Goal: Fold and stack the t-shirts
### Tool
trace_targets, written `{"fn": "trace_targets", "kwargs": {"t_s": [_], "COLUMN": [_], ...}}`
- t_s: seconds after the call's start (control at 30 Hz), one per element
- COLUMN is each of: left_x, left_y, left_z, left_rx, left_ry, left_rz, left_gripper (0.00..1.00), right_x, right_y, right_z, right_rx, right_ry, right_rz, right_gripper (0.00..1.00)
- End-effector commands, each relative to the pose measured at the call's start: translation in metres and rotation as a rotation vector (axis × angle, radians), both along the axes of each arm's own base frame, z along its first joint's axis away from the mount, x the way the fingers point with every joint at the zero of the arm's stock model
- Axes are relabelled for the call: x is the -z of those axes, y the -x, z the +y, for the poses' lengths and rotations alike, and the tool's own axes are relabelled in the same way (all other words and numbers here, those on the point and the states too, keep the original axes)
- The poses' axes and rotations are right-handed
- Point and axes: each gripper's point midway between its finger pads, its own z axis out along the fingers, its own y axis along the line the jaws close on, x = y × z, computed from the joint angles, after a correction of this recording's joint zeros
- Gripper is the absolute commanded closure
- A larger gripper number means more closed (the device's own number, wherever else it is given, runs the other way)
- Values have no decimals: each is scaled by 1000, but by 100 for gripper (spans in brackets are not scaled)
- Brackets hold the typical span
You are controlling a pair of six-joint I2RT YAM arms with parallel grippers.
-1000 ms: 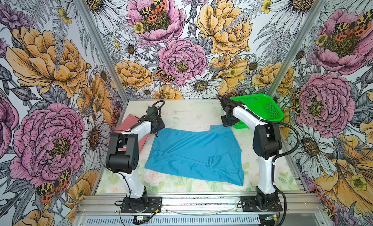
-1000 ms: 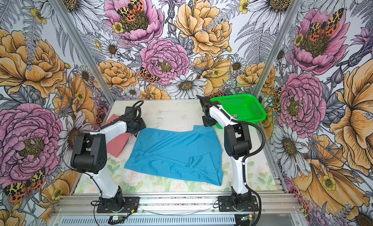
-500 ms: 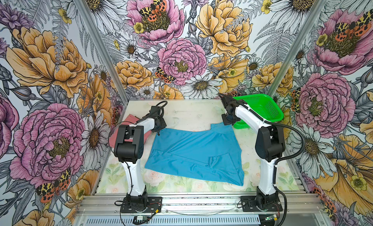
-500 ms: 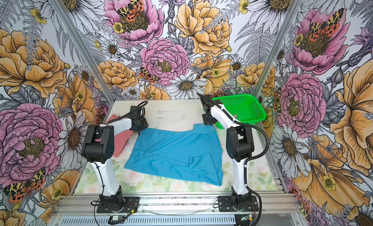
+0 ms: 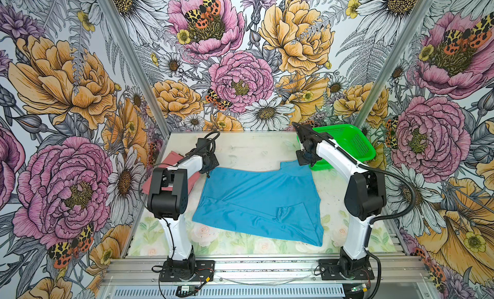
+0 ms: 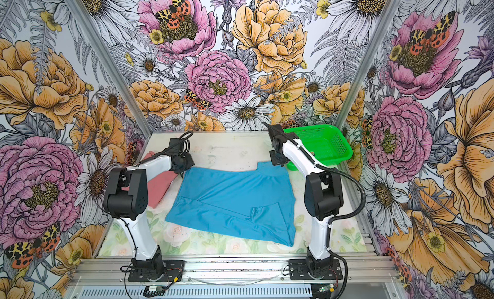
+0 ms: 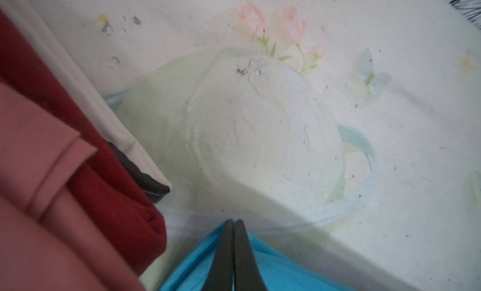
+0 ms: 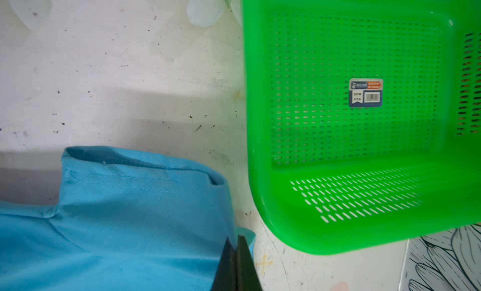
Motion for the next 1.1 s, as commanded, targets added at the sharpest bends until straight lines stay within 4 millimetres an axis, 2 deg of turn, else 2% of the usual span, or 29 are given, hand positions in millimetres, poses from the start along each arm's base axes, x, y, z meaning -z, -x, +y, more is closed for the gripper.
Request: {"fn": "trace_targets", "kwargs": {"t_s": [0.0,0.03,0.07,0.23,0.4,0.57,0.87,1.07], "left_x": [-21,-18,-33,-39,-51,-48,-37,-39], "left_y": [6,8,9,21,30,50,90,116], "left_z": [7,8,9,17,9,16,17,21], "left_rx": [-12,-16,-20,-62,-47,-87,-121,-146], "left_ry": [17,16,19,42,95,118,143,138], "left_rz": [-40,-29,-64,-76,-117,-104,-78,-85], "left_gripper": [100,100,100,100,100,100,100,100], "right_x": [-38,-40,-43,-46,-49,-39,-13,-8], "right_y": [18,26,32,67,99,134,202,222], "right_z": [-8,-9,-10,-7,10,24,23,26], "right_rx": [15,16,18,15,-35,-61,-12,64], "right_ry": [-2,-10,-21,-84,-140,-173,-278,-333], "right_rz": [-94,-97,-107,-124,-160,-162,-155,-154], "right_gripper": [100,100,100,100,100,100,100,100]}}
